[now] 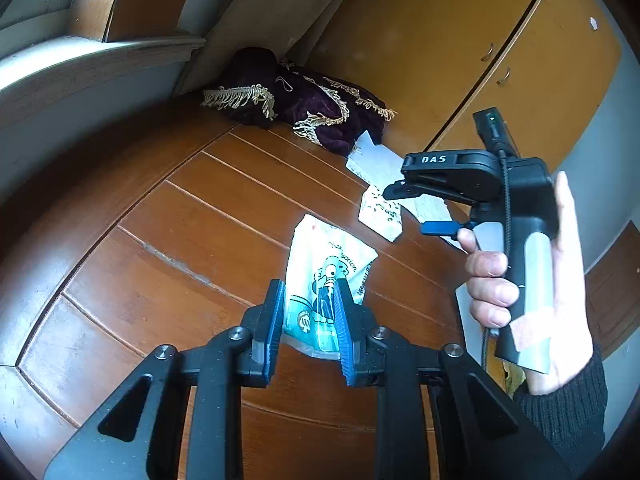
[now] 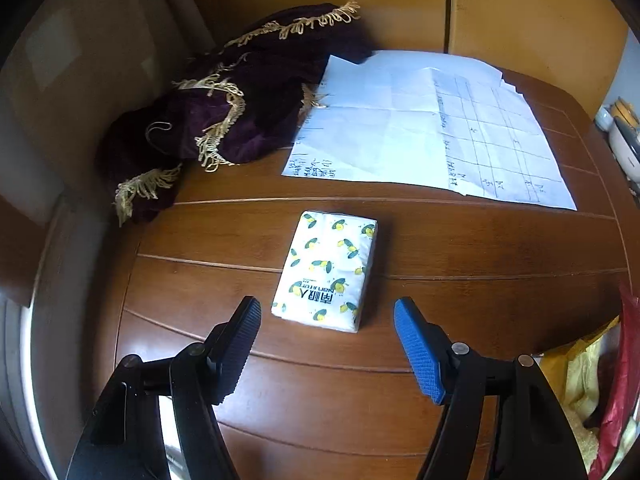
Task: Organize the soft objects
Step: 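Move the right tool down over the white leaf-print tissue pack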
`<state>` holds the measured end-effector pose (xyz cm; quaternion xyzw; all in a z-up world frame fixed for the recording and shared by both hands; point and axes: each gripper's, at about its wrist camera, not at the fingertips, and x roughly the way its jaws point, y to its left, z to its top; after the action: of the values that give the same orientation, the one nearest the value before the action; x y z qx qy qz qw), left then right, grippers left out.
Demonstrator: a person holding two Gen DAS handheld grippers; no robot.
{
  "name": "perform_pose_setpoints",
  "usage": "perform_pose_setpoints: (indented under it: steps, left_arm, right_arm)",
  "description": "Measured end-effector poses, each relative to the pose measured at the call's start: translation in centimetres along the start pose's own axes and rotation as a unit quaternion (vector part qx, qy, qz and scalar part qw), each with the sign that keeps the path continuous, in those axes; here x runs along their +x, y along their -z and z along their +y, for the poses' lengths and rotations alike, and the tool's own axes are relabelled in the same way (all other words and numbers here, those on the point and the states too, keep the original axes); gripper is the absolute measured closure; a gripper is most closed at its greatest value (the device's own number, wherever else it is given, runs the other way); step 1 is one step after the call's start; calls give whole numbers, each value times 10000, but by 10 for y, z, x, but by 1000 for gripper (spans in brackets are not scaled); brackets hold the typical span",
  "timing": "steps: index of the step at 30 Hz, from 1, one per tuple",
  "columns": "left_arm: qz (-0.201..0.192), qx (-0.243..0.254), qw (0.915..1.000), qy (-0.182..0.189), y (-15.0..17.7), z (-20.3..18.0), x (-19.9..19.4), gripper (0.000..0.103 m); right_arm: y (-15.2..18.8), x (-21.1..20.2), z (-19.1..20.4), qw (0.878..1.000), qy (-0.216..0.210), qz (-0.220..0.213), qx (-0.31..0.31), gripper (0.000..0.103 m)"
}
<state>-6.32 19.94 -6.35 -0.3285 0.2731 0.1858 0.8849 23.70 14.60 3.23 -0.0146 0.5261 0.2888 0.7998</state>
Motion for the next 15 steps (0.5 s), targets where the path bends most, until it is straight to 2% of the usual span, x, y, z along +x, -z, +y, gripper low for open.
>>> perform_pose_setpoints:
  steps: [5,6,8,11,12,13,14,15]
  left_arm:
    - [-1,12,10000,-4,1,0,-1,82]
    - [-5,2,10000,-8,1,1,-1,82]
    - [-14,-1,10000,-29,1,1,-1,82]
    - [22,-25,10000,-33,0,1,-1,82]
    - [26,-36,10000,-39,0,2,-1,82]
    - [29,-45,10000,-43,0,2,-1,82]
    - [31,-48,10000,-47,-1,2,-1,82]
    - [24,-49,10000,-59,-1,2,-1,82]
  right_arm:
    - [-3,20,-2,9996,-198,127,180,32]
    - [-3,24,-1,9992,-302,193,191,35]
    - [-2,28,0,9988,-331,255,238,47]
    - [5,24,0,9990,-240,129,343,50]
    - [8,20,0,9993,-170,115,316,55]
    - [13,15,0,9994,-136,101,289,65]
    - [19,7,-1,9994,-189,59,288,78]
    - [27,-1,-1,9990,-346,50,267,86]
